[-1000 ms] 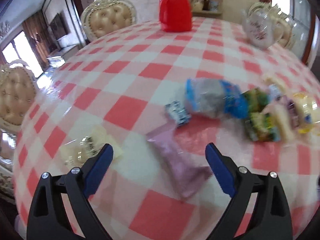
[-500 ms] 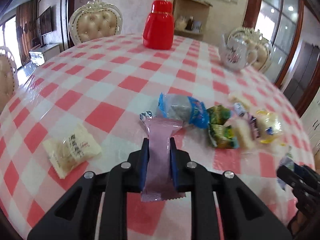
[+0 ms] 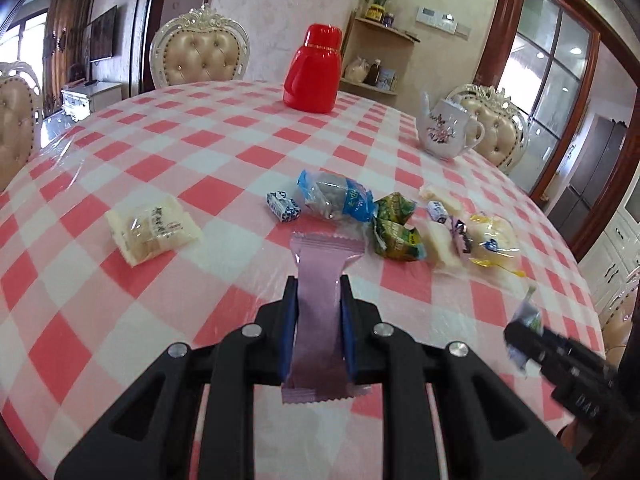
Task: Organize snacks
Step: 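Carry the pink bar and almond packet off the table over the purple-rimmed bin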
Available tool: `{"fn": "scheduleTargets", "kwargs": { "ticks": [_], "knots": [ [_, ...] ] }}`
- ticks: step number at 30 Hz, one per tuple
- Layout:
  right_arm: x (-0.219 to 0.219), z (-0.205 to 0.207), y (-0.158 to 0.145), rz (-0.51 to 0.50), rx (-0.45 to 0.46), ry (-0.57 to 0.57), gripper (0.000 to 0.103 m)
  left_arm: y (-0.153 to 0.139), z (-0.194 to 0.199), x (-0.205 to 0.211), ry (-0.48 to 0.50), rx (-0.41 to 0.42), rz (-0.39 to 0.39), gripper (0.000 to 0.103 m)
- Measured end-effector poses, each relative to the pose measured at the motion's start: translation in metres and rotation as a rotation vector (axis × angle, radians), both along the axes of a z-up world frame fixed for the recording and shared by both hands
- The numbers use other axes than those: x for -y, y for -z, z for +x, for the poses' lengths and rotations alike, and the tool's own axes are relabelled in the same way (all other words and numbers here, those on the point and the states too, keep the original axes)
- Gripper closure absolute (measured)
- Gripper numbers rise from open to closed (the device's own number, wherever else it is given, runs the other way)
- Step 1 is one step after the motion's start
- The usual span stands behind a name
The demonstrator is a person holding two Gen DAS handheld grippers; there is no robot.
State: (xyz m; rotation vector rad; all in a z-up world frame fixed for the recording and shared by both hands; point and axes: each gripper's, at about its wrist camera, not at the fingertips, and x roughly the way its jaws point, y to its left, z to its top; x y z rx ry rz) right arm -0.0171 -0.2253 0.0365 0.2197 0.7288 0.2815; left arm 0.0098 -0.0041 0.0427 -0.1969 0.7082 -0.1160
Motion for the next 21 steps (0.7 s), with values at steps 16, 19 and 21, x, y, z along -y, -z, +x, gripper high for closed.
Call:
{"fn": "scheduleTargets", "kwargs": {
  "ticks": [16,19,21],
  "knots": [
    [-0.034,-0.086,-0.001,0.053,-0.001,-0.027,0.065,-0.016,-0.113,-0.01,0.033,0.022,0.037,0.083],
    [-0.046,-0.102,-0.004,0.041,0.004,-0.055,0.065,-0.018,-0.133,-0.017,0.036,0.015,0.047,0.083],
    [-0.056,-0.112,-0.008,0.03,0.014,-0.077,0.065,-0.02,-0.148,-0.025,0.031,0.02,0.067,0.083]
  ]
}}
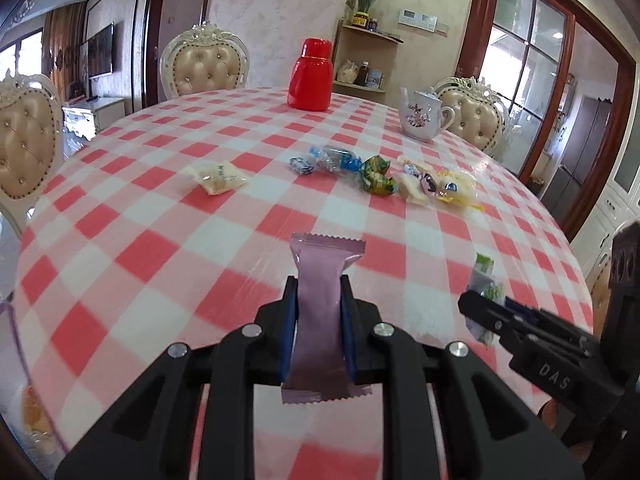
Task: Organize snacks
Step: 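Carry the pink bar and almond packet off the table over the purple-rimmed bin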
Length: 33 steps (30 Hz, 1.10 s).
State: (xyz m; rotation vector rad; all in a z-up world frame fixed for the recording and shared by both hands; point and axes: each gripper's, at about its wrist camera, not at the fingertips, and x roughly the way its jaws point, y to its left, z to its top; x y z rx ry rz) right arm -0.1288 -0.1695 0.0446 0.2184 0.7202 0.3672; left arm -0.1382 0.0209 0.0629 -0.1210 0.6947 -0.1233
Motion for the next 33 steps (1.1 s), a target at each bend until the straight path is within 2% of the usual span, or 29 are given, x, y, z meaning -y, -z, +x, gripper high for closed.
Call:
{"fn": "scheduleTargets", "kwargs": {
  "ticks": [10,15,27,33],
  "knots": [
    [-0.054,-0.033,-0.011,-0.045,0.026,-0.115,0.065,-0.011,-0.05,-0.05,-0.054,0.03,0.042,0.083],
    [-0.082,-0.044,-0.015,-0.054,0.027,-0.182,0.065,-0.009,-0.065,-0.078,-0.078,0.011,0.056,0.083],
    [-0.186,-0.089,-0.026,-0.123,0.068,-0.439,0.065,-0.012,-0.093,-0.155,-0.193,0.002,0.084,0.082],
    [-0.242,-0.115,-0.022,-0.191,0.083,-0.577,0.065,-0.007,-0.101,-0.2,-0.279,-0.033,0.128,0.082]
  ]
}}
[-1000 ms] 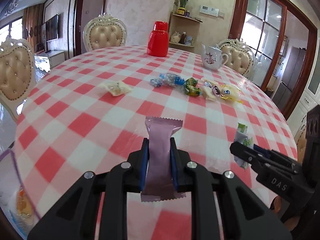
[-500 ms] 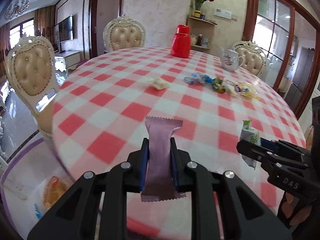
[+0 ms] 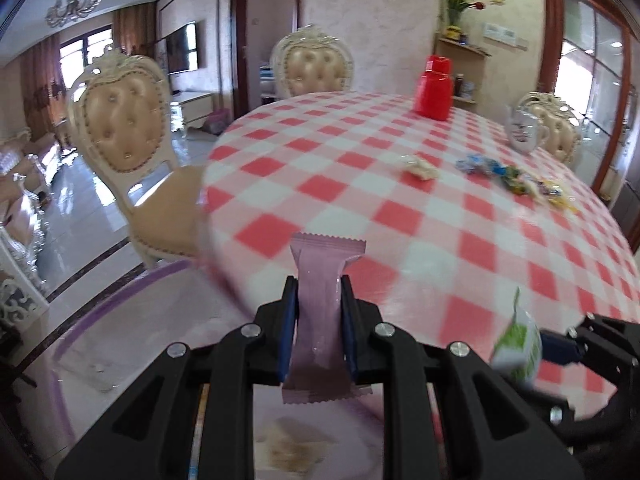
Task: Organize snacks
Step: 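Carry the pink bar and almond packet off the table over the purple-rimmed bin, then open both grippers to drop the snacks into the bin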
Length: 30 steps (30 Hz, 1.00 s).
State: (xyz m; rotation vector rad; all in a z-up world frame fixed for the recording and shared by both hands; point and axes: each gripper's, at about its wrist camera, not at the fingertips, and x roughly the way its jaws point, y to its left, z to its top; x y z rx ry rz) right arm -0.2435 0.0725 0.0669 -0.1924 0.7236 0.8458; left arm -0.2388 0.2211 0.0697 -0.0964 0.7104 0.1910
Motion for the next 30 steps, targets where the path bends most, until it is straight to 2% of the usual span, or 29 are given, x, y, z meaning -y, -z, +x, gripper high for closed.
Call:
{"fn": "scheduleTargets", "kwargs": {
  "ticks": [7,14,15,16,17,18,20,22,24,27,30],
  "knots": [
    [-0.049,-0.025,0.013,-0.051,-0.006,-0.146,0.065,-0.006,-0.013,-0.04,-0.086,-0.016,0.05,0.082],
    [-0.067,-0.043,0.016,-0.015,-0.021,-0.279,0.063,-0.009,-0.021,-0.062,-0.146,-0.02,0.06,0.082],
    [-0.066,-0.044,0.016,-0.007,-0.021,-0.284,0.063,-0.009,-0.02,-0.062,-0.154,-0.022,0.062,0.077],
    [-0.062,-0.043,0.012,0.012,-0.013,-0.28,0.058,-0.009,-0.02,-0.063,-0.163,-0.023,0.063,0.053],
    [-0.057,-0.042,0.009,0.027,-0.006,-0.271,0.051,-0.011,-0.021,-0.063,-0.187,-0.014,0.068,0.036],
    [-0.047,-0.038,0.004,0.061,0.007,-0.249,0.047,-0.013,-0.023,-0.063,-0.21,-0.001,0.077,0.015],
    [-0.029,-0.026,-0.002,0.1,0.011,-0.199,0.038,-0.018,-0.026,-0.063,-0.245,0.024,0.093,0.014],
    [0.0,-0.009,-0.007,0.136,0.004,-0.121,0.038,-0.02,-0.026,-0.063,-0.257,0.032,0.077,0.009],
    [0.031,0.01,-0.007,0.159,-0.004,-0.037,0.035,-0.023,-0.025,-0.059,-0.266,0.047,0.048,0.008],
    [0.078,0.037,-0.003,0.189,-0.032,0.105,0.031,-0.027,-0.014,-0.04,-0.22,0.05,0.006,0.004],
    [0.129,0.061,0.004,0.218,-0.062,0.262,0.029,-0.026,0.007,-0.008,-0.122,0.029,-0.068,0.002]
  ]
}}
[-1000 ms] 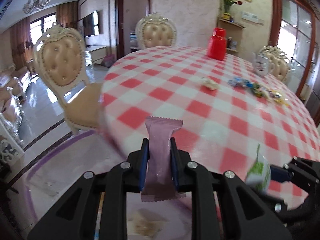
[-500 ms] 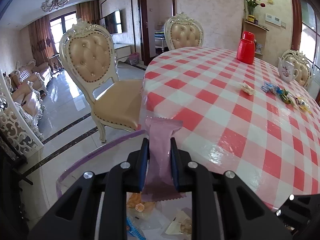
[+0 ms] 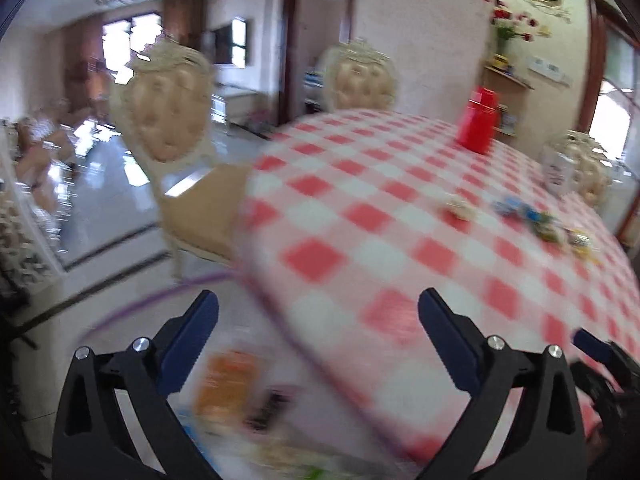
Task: Organize snacks
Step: 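Open both grippers to drop the snacks into the bin, then grasp the clear-wrapped round bun with yellow tape using the right gripper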
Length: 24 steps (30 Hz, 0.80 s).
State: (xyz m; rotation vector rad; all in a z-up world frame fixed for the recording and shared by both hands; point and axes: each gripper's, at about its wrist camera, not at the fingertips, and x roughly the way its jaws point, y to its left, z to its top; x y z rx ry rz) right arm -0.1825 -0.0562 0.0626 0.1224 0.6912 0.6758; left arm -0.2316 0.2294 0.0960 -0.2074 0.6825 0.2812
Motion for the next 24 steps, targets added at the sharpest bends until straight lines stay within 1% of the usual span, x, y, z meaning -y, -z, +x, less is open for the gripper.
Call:
{"fn": "scheduleTargets", "kwargs": {
  "ticks": [3,4,5,6,8,10,11,12,13,14,16,17,20,22,23,24],
  "knots": [
    [0.042,0.017,0.007,-0.013,-0.039,0.124,0.026,0.007,0.035,0.048,0.125,-0.056,-0.057,0.002],
    [0.057,0.023,0.009,-0.017,-0.051,0.161,0.026,0.009,0.042,0.059,0.148,-0.06,-0.066,0.002],
    [0.07,0.028,0.011,-0.026,-0.059,0.194,0.024,0.01,0.058,0.078,0.179,-0.067,-0.082,0.002],
    [0.083,0.035,0.012,-0.042,-0.063,0.235,0.024,0.013,0.067,0.089,0.188,-0.07,-0.09,0.002],
    [0.106,0.053,0.016,-0.06,-0.066,0.308,0.023,0.016,0.099,0.118,0.191,-0.07,-0.135,0.002],
    [0.137,0.073,0.017,-0.053,-0.087,0.391,0.022,0.021,0.123,0.137,0.178,-0.064,-0.178,0.002],
    [0.155,0.084,0.018,-0.042,-0.099,0.439,0.021,0.025,0.141,0.152,0.186,-0.056,-0.209,0.002],
    [0.167,0.093,0.019,-0.034,-0.105,0.472,0.02,0.028,0.157,0.167,0.203,-0.053,-0.222,0.002],
    [0.188,0.109,0.022,-0.021,-0.117,0.538,0.018,0.03,0.169,0.177,0.214,-0.052,-0.22,0.002],
    [0.201,0.12,0.023,-0.008,-0.129,0.58,0.018,0.032,0.185,0.192,0.223,-0.037,-0.209,0.002],
    [0.229,0.144,0.028,0.036,-0.157,0.666,0.017,0.033,0.208,0.208,0.192,0.011,-0.18,0.002],
    [0.24,0.157,0.03,0.06,-0.168,0.709,0.016,0.035,0.224,0.215,0.148,0.046,-0.18,0.002],
    [0.262,0.192,0.036,0.127,-0.194,0.803,0.016,0.045,0.252,0.223,0.076,0.081,-0.226,0.002],
    [0.268,0.218,0.036,0.156,-0.21,0.839,0.016,0.051,0.263,0.223,0.061,0.089,-0.262,0.002],
    [0.27,0.228,0.036,0.161,-0.211,0.847,0.016,0.054,0.269,0.225,0.07,0.09,-0.278,0.002],
    [0.269,0.245,0.035,0.153,-0.203,0.855,0.016,0.056,0.274,0.225,0.085,0.082,-0.276,0.002]
  ]
}}
